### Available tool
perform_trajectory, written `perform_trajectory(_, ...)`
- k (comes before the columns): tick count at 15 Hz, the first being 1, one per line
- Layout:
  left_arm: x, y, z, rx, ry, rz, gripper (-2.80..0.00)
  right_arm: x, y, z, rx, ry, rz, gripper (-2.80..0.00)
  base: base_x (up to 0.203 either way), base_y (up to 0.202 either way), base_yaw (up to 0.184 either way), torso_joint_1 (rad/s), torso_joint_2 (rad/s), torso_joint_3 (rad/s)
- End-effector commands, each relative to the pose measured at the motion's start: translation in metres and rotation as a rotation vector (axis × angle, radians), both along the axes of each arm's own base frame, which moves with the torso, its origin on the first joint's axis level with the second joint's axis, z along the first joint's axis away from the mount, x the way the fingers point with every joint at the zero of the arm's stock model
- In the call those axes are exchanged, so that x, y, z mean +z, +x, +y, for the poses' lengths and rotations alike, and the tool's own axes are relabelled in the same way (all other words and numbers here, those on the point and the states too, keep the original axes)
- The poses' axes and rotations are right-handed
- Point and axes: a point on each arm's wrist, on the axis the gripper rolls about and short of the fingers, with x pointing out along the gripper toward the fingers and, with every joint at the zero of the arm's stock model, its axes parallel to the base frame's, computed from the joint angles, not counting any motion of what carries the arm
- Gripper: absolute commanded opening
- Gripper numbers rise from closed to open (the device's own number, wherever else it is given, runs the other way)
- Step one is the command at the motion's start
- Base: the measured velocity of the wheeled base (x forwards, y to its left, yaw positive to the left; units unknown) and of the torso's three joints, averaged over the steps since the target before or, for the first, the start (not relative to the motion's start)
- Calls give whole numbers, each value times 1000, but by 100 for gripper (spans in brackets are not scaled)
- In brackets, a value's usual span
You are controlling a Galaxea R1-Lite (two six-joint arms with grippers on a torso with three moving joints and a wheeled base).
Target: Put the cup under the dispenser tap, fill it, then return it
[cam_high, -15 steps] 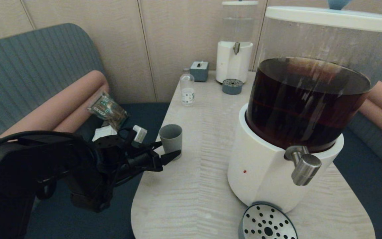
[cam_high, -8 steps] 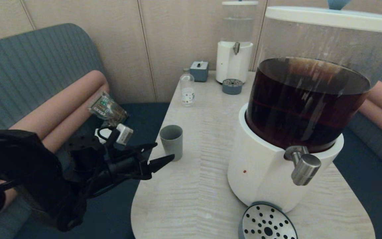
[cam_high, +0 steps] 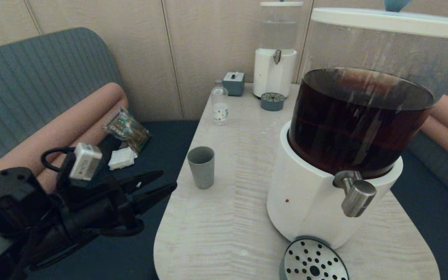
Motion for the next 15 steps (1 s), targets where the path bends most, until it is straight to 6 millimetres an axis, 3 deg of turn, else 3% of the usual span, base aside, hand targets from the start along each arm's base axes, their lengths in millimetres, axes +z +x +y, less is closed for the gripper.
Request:
perform_trajectory(1,26,-23,5,1,-28,-119,-280,-3,0,0,1,-1,3,-280,0,0,0,0,0,0)
perform_trajectory(5,69,-57,14,94,-113,-318,-280,-3,0,0,1,-1,3,-280,0,0,0,0,0,0)
perform_trajectory(9,104,-123,33,209,-208,-548,-280,-3,0,0,1,-2,3,-280,0,0,0,0,0,0)
perform_trajectory(15,86,-240,51,276,-281,-779,-280,-3,0,0,1,-1,3,-280,0,0,0,0,0,0)
